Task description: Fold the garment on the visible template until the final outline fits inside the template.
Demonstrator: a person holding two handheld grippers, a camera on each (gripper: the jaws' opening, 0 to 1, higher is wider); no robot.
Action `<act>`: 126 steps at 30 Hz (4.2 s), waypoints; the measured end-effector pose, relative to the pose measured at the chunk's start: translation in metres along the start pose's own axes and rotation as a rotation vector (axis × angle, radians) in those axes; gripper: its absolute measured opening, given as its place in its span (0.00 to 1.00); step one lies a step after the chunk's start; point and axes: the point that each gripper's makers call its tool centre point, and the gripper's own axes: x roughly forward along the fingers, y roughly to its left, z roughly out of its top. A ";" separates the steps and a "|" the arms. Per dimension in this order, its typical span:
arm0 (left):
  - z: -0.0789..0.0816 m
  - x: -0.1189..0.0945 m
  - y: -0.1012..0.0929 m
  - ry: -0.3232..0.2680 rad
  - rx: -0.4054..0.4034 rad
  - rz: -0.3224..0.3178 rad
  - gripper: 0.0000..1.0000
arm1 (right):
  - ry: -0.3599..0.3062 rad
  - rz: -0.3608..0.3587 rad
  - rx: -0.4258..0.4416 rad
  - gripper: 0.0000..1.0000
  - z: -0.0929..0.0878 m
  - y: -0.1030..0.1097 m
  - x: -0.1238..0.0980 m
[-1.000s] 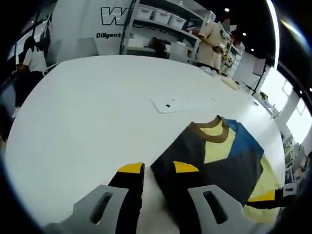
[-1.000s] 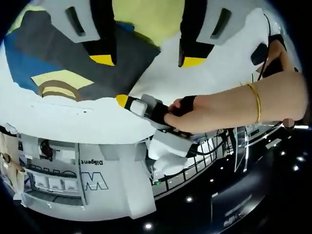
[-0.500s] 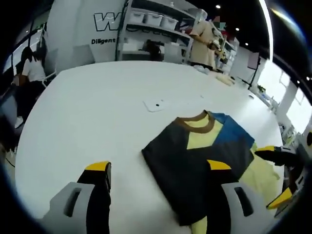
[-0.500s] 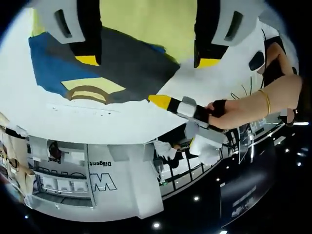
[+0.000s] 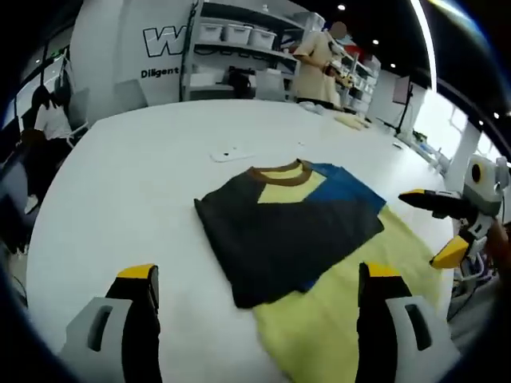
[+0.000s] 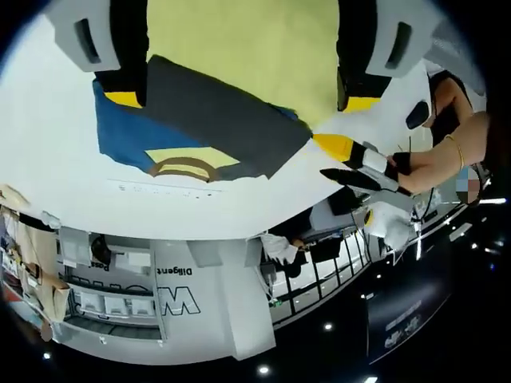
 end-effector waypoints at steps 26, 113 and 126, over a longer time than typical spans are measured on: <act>-0.075 -0.086 -0.062 0.024 0.009 -0.019 0.97 | 0.146 0.007 -0.058 0.99 -0.059 -0.018 -0.082; -0.190 -0.117 -0.088 0.352 -0.085 0.019 0.00 | 0.522 -0.265 0.025 0.00 -0.185 -0.068 -0.171; -0.204 -0.136 -0.100 0.437 -0.005 -0.038 0.00 | 0.646 -0.234 0.035 0.00 -0.196 -0.057 -0.186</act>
